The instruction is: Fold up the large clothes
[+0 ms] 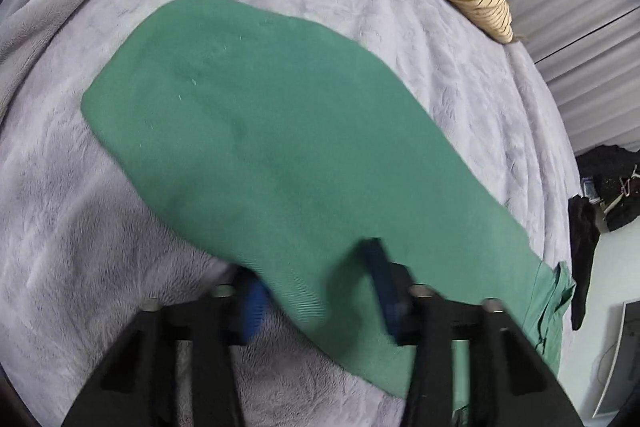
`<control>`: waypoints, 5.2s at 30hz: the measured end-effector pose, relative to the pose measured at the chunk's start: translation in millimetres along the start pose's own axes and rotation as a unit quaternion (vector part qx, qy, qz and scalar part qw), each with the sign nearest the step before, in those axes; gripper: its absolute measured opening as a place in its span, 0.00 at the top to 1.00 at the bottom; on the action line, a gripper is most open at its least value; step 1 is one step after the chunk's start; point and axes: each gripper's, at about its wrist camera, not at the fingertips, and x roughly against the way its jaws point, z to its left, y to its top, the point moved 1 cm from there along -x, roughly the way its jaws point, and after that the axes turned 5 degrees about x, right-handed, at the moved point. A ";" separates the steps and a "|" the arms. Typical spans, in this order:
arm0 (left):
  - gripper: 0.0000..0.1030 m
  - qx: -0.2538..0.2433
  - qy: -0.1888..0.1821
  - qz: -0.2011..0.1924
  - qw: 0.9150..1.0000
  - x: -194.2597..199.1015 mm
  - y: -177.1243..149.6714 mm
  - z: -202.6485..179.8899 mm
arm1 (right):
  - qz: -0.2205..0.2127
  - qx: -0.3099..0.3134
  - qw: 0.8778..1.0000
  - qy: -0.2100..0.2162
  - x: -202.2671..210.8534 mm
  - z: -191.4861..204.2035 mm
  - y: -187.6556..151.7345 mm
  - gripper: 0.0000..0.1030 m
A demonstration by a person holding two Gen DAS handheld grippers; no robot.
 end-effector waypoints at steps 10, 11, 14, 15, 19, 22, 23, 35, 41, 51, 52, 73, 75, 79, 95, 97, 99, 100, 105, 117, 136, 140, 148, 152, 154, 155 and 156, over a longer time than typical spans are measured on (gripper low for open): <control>0.91 -0.150 -0.144 -0.030 0.978 56.3 -15.4 -115.6 | -0.024 -0.003 1.000 0.002 12.0 -10.5 -5.6 0.01; 0.91 -0.176 -0.160 -0.030 0.971 65.6 -25.1 -138.4 | -0.032 -0.005 0.999 0.005 16.1 -15.3 -6.3 0.01; 0.91 -0.254 -0.187 -0.022 0.949 81.8 -62.3 -209.6 | -0.060 -0.014 0.998 0.011 31.1 -34.3 -8.1 0.01; 0.91 -0.280 -0.195 -0.014 0.940 82.7 -80.3 -234.6 | -0.068 -0.018 0.997 0.012 37.1 -43.2 -8.6 0.01; 0.91 -0.373 -0.200 0.028 0.906 59.7 -166.4 -320.4 | -0.094 -0.052 0.994 0.008 62.7 -87.4 -12.8 0.01; 0.91 -0.433 -0.159 0.052 0.886 22.4 -237.6 -360.6 | -0.109 -0.083 0.991 -0.001 77.0 -131.1 -18.3 0.01; 0.90 -0.457 -0.130 0.052 0.878 7.3 -260.3 -368.5 | -0.110 -0.095 0.989 -0.004 78.3 -147.8 -21.5 0.01; 0.13 -0.497 0.039 0.020 0.867 -22.6 -313.7 -327.1 | -0.103 -0.138 0.984 -0.042 78.7 -239.9 -34.3 0.01; 0.00 -0.400 0.116 -0.031 0.909 13.0 -240.2 -253.3 | -0.142 -0.040 0.989 -0.015 82.6 -175.3 29.9 0.01; 0.00 -0.342 0.193 -0.003 0.920 -25.9 -217.8 -166.6 | -0.103 0.149 0.983 0.009 -23.5 -14.7 116.1 0.01; 0.00 -0.331 0.190 -0.005 0.924 -28.4 -214.3 -165.5 | -0.099 0.159 0.982 -0.012 -34.2 -7.9 119.8 0.01; 0.00 -0.366 0.228 -0.043 0.901 -30.7 -190.1 -174.7 | -0.152 -0.225 0.955 0.116 12.7 -294.3 35.8 0.81; 0.00 -0.373 0.229 -0.021 0.899 -21.7 -190.8 -167.7 | -0.160 -0.243 0.947 0.138 10.5 -300.4 30.5 0.68; 0.00 -0.351 0.204 0.005 0.914 9.2 -183.6 -151.7 | -0.172 -0.246 0.941 0.158 19.4 -301.2 28.4 0.33; 0.00 -0.357 0.167 -0.010 0.919 -88.9 -169.3 -239.4 | -0.181 -0.084 0.978 0.062 46.1 -280.4 82.9 0.92; 0.00 -0.343 0.170 -0.003 0.924 -86.1 -167.5 -233.3 | -0.142 -0.115 0.982 0.045 23.6 -298.6 73.1 0.88; 0.00 -0.347 0.180 -0.002 0.921 -79.9 -166.2 -230.2 | -0.147 -0.134 0.979 0.048 17.7 -310.2 55.4 0.89; 0.00 -0.351 0.185 -0.002 0.918 -76.0 -165.9 -229.3 | -0.149 -0.139 0.978 0.034 20.0 -312.3 48.3 0.89; 0.00 -0.364 0.195 0.015 0.911 -55.1 -178.0 -229.1 | -0.135 -0.155 0.979 -0.001 36.1 -317.3 23.7 0.78; 0.00 -0.409 0.137 0.040 0.901 8.1 -259.9 -271.7 | -0.118 -0.182 0.975 0.038 75.4 -289.6 -39.0 0.38; 0.00 -0.469 0.127 0.131 0.864 10.5 -363.0 -326.2 | -0.117 -0.213 0.967 0.071 89.7 -295.9 -84.8 0.14; 0.00 -0.483 0.127 0.130 0.856 7.0 -376.7 -338.5 | -0.128 -0.218 0.964 0.084 94.3 -305.8 -86.6 0.07; 0.00 -0.501 0.134 0.131 0.845 -6.5 -405.6 -363.8 | -0.135 -0.226 0.960 0.100 95.6 -334.0 -93.5 0.00; 0.00 -0.504 0.137 0.141 0.841 -15.9 -418.4 -374.1 | -0.139 -0.239 0.954 0.117 95.3 -350.7 -99.6 0.00; 0.00 -0.499 0.142 0.144 0.843 -20.3 -422.4 -378.5 | -0.145 -0.253 0.948 0.126 95.9 -362.4 -103.1 0.00; 0.00 -0.496 0.144 0.142 0.844 -22.2 -423.7 -380.6 | -0.149 -0.260 0.945 0.131 96.7 -369.8 -105.1 0.00; 0.00 -0.494 0.145 0.140 0.846 -24.6 -425.0 -383.3 | -0.153 -0.265 0.943 0.132 97.8 -376.7 -107.0 0.00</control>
